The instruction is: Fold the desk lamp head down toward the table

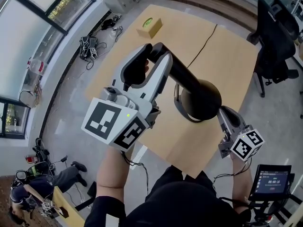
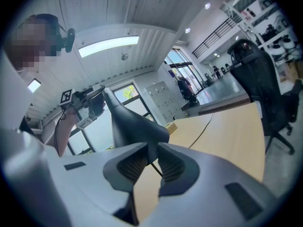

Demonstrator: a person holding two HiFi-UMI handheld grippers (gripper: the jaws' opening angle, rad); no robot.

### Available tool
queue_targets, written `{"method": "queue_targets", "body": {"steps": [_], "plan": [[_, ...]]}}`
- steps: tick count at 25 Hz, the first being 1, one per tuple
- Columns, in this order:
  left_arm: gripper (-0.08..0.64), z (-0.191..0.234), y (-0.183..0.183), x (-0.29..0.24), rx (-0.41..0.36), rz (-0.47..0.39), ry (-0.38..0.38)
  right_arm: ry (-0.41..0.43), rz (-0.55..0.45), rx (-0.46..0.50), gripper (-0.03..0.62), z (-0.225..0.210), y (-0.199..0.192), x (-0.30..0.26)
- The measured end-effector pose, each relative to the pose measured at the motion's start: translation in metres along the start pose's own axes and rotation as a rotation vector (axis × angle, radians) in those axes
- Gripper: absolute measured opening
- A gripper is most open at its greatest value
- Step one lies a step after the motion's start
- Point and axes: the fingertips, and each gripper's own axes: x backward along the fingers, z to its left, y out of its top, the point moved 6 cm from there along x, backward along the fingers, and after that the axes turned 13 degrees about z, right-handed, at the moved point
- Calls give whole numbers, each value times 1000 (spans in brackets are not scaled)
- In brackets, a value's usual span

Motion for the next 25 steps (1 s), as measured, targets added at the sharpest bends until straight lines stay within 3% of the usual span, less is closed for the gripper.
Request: {"method": "queue_targets", "body": {"steps": [7,13,21,25], "plan": [[190,0,-2,-4,7,34,20,-7,13,-4,52,-4,-2,-2],[190,7,1,29,29,3,36,-33,11,11,52,12,0,6],[190,4,-52,47,116,75,15,-80,-25,37,52,17,-3,18],[190,-13,-80,49,147,117,-29,-53,-56,84,52,31,4,26]]}}
